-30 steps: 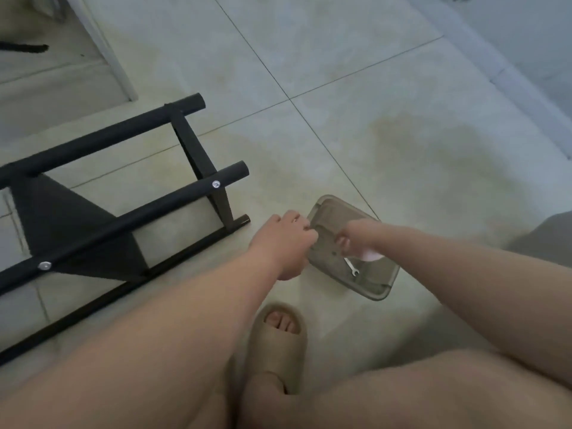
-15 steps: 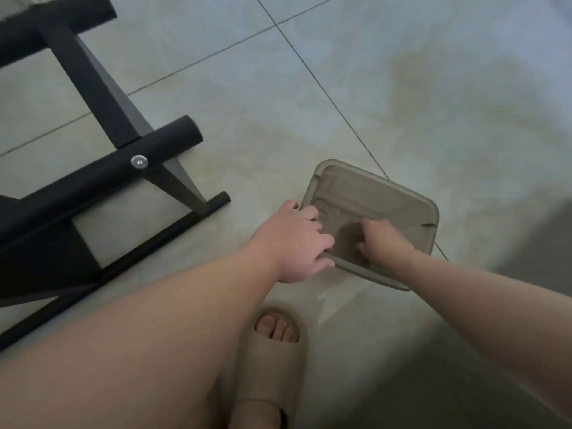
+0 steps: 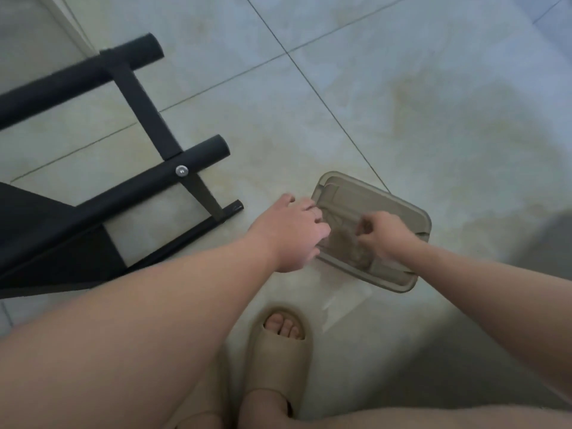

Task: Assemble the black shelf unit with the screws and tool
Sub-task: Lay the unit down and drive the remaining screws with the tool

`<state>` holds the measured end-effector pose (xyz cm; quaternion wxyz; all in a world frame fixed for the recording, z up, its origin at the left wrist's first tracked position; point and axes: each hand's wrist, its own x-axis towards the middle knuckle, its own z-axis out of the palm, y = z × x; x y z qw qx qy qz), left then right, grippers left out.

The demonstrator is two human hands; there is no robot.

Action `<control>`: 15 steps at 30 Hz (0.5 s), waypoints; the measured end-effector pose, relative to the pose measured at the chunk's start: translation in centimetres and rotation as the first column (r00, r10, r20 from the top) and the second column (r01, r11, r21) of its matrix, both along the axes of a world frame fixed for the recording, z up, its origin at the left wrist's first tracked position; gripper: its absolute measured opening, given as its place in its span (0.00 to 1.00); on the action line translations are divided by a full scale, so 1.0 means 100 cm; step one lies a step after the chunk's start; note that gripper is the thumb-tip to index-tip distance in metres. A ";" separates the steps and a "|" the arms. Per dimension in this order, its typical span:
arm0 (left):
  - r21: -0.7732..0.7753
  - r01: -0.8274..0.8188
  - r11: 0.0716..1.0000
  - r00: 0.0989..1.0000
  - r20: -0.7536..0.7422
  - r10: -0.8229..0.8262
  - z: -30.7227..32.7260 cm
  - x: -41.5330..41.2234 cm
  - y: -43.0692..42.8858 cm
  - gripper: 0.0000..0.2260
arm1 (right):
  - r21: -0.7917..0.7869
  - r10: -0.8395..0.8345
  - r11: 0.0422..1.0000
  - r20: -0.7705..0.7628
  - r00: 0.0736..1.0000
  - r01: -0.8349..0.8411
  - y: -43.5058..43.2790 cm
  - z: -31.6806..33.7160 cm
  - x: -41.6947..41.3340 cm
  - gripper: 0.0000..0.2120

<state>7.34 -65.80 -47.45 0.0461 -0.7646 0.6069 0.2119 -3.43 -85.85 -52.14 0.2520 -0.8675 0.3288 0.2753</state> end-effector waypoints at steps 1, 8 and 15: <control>0.025 -0.030 0.999 0.999 -0.011 0.031 0.014 0.005 0.004 0.13 | 0.017 -0.028 0.999 0.043 0.999 0.028 0.001 0.014 0.005 0.11; 0.163 -0.293 0.942 0.951 -0.053 0.305 0.117 0.024 0.067 0.06 | 0.240 -0.224 0.959 0.306 0.925 0.152 0.037 0.131 0.034 0.06; -0.014 -0.687 0.726 0.701 -0.275 0.658 0.196 0.017 0.139 0.05 | 0.553 -0.386 0.829 0.451 0.805 0.088 0.108 0.254 0.037 0.07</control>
